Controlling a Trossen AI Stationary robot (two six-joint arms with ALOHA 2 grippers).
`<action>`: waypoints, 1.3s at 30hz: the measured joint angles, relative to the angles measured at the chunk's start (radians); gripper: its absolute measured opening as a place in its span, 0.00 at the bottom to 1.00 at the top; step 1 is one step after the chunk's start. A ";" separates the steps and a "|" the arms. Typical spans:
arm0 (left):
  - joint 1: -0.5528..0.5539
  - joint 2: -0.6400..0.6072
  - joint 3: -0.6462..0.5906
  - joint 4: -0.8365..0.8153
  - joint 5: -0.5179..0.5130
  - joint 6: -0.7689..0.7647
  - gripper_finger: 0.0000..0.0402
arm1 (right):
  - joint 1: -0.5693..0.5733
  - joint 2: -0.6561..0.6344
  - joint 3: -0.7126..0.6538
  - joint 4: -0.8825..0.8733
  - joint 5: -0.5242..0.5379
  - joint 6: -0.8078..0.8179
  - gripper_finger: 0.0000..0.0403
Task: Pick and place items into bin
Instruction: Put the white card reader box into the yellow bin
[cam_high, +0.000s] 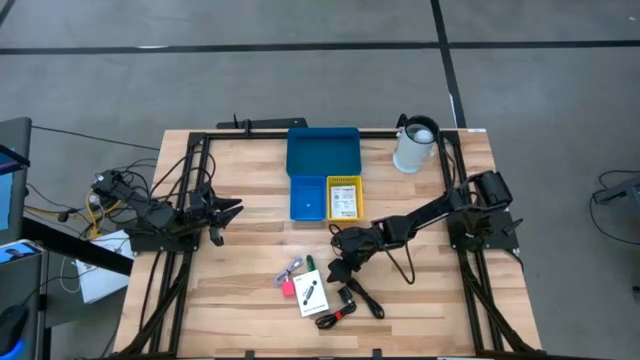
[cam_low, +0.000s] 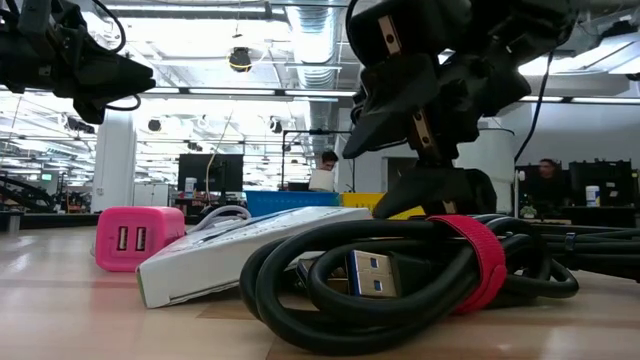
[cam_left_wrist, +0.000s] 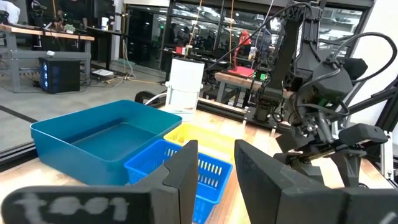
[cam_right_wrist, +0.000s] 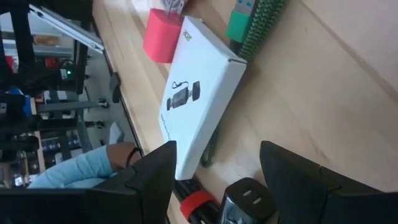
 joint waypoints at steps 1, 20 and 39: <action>0.000 0.000 0.000 0.000 0.000 0.000 0.24 | 0.000 0.000 0.000 -0.001 0.002 0.000 0.56; 0.000 0.000 0.000 0.000 -0.002 0.000 0.24 | 0.005 0.079 0.039 0.023 -0.062 0.027 0.56; 0.000 0.007 0.000 0.000 -0.003 0.000 0.24 | -0.013 0.078 0.068 0.034 -0.070 0.027 0.56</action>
